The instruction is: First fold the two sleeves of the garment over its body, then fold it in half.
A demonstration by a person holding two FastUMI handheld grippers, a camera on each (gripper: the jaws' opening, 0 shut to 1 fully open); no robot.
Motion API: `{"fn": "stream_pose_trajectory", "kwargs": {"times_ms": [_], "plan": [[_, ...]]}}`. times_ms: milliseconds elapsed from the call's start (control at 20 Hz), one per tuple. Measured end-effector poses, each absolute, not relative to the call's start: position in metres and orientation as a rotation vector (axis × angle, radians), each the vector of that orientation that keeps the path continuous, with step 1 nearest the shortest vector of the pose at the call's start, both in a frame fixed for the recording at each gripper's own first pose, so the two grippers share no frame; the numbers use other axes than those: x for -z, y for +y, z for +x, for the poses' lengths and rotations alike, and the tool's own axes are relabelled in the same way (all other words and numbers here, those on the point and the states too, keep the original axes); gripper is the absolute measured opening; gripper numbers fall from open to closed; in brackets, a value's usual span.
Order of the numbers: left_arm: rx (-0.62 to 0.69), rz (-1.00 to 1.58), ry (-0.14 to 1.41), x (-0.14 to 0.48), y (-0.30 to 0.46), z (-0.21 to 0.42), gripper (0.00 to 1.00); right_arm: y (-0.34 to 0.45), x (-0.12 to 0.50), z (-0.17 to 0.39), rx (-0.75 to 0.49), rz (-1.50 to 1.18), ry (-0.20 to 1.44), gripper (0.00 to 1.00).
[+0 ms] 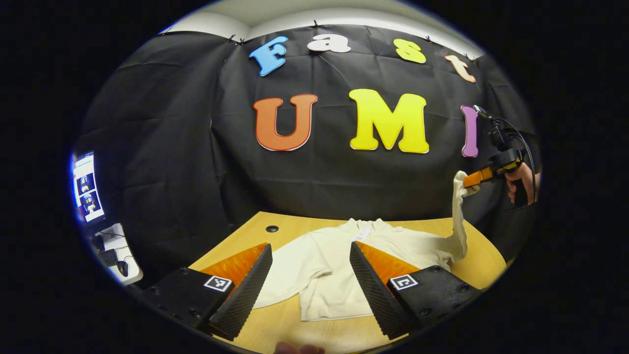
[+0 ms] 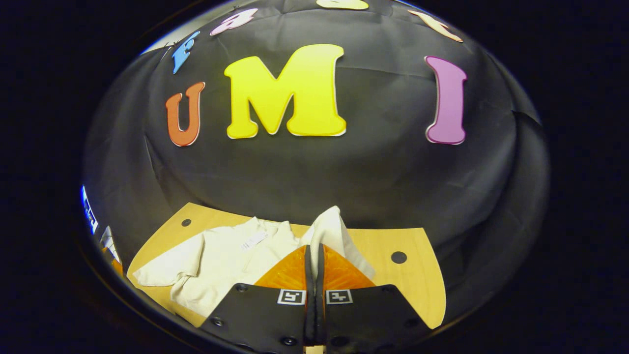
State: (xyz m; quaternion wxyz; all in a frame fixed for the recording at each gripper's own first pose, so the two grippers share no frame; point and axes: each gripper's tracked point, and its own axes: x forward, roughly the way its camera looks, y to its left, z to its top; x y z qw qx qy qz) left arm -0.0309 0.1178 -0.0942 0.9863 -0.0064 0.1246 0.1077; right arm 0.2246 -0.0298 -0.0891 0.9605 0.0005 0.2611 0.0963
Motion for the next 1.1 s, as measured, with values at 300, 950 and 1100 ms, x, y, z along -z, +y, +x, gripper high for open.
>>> {"fn": "stream_pose_trajectory", "kwargs": {"times_ms": [300, 950, 1100], "plan": [[-0.272, -0.009, 0.268, 0.101, 0.151, -0.046, 1.0, 0.054, 0.127, 0.248, -0.283, -0.039, 0.565, 0.01], [-0.317, -0.009, 0.31, 0.118, 0.187, -0.051, 1.0, 0.184, 0.255, 0.282, -0.37, -0.193, 0.704, 0.01], [-0.323, -0.024, 0.321, 0.125, 0.194, -0.048, 1.0, 0.213, 0.276, 0.283, -0.384, -0.214, 0.73, 0.01]]}}
